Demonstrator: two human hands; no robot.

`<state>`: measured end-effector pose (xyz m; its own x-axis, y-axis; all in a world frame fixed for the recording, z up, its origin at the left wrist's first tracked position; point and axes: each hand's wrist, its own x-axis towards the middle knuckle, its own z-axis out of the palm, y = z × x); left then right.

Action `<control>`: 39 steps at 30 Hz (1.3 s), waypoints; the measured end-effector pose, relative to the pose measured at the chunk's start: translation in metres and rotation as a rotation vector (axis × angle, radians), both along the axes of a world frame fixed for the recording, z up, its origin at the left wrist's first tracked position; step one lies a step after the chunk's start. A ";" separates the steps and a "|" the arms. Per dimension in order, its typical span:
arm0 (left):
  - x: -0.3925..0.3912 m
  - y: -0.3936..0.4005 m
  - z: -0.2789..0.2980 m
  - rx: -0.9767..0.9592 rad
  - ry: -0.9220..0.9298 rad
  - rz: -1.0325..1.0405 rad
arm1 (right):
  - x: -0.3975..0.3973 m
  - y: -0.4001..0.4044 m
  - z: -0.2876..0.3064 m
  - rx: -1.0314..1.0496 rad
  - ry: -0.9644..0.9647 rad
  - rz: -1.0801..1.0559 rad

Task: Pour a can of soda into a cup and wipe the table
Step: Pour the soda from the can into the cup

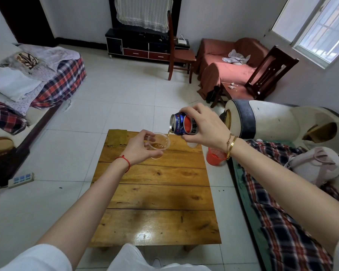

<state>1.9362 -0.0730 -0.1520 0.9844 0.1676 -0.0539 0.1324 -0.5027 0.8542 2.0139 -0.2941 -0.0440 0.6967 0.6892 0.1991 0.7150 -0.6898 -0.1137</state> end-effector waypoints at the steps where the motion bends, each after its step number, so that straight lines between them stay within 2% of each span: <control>1: 0.000 0.000 0.000 0.001 0.001 0.001 | 0.000 0.000 0.000 0.000 -0.001 0.000; 39: 0.011 0.013 0.006 0.036 0.010 -0.001 | 0.011 0.013 0.003 -0.010 0.009 -0.015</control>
<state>1.9476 -0.0603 -0.1455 0.9840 0.1684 -0.0579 0.1404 -0.5335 0.8341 2.0253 -0.2807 -0.0414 0.7084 0.6809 0.1860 0.7038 -0.7013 -0.1133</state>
